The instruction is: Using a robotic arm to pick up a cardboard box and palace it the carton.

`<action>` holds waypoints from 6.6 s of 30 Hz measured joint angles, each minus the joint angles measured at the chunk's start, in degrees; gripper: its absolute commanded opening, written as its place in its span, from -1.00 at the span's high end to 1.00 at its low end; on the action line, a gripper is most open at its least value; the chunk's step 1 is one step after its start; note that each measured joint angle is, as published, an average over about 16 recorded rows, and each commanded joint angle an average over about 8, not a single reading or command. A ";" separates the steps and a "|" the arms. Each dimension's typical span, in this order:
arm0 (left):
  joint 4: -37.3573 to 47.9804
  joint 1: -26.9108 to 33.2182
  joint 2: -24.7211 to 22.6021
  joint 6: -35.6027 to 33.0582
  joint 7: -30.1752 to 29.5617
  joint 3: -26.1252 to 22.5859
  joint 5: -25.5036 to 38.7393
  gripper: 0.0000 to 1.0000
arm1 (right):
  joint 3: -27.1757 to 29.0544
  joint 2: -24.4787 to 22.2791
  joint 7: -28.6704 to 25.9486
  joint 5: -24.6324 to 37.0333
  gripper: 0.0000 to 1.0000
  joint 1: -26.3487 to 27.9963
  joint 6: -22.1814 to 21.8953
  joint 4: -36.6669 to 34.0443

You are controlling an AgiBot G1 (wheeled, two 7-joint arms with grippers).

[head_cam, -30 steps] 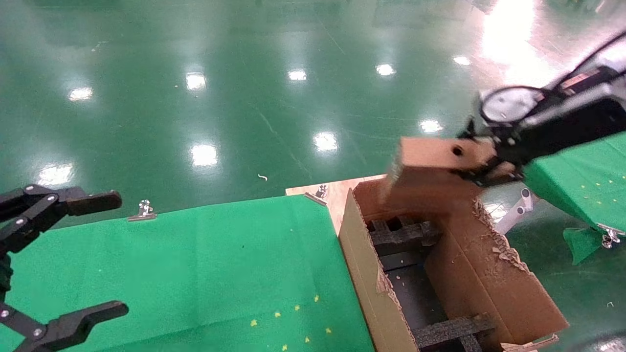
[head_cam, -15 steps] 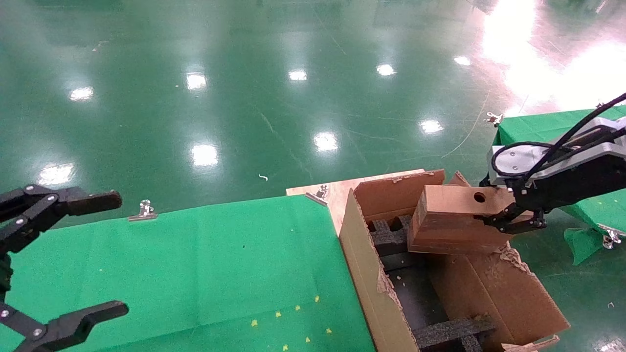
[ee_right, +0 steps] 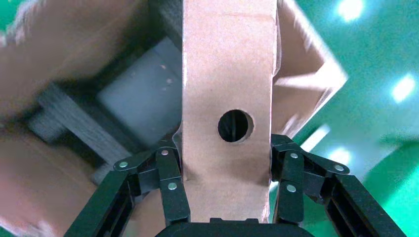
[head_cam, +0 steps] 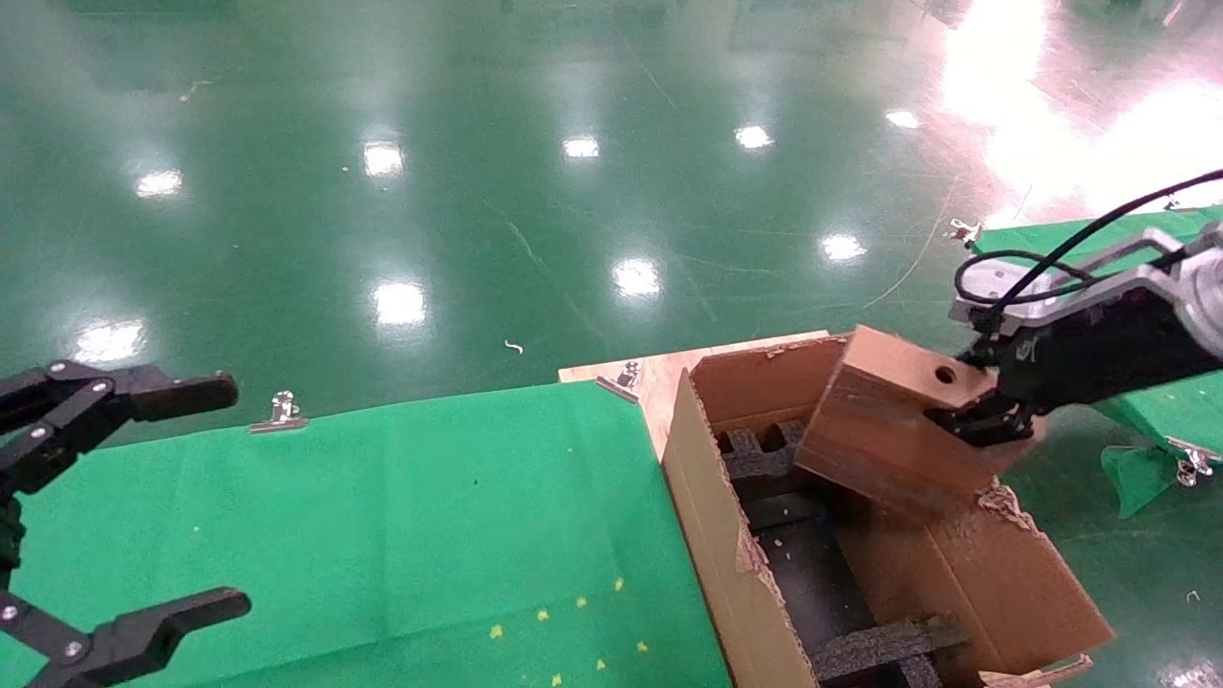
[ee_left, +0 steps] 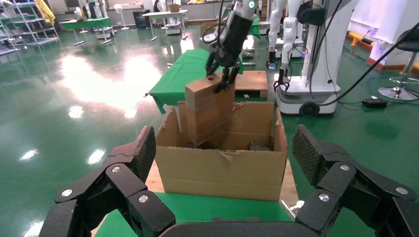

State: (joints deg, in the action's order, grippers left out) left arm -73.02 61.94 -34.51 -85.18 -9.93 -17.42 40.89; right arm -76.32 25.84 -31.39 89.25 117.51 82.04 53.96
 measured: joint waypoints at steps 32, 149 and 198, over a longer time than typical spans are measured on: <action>0.05 0.01 0.01 0.03 0.04 -0.05 -0.03 -1.00 | -2.54 -6.41 -49.93 3.68 1.00 -8.53 -10.80 9.02; 0.10 0.07 0.09 0.11 0.16 -0.26 -0.18 -1.00 | 0.99 6.09 -37.91 -8.43 -1.00 -12.90 -26.82 2.24; 0.15 0.09 0.12 0.15 0.20 -0.33 -0.24 -1.00 | 31.85 7.22 -7.82 -30.23 -1.00 -33.28 -9.87 12.36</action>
State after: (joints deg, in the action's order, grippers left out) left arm -72.88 62.03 -34.39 -85.03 -9.73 -17.76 40.65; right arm -44.46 33.07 -39.21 59.02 84.23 72.17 66.32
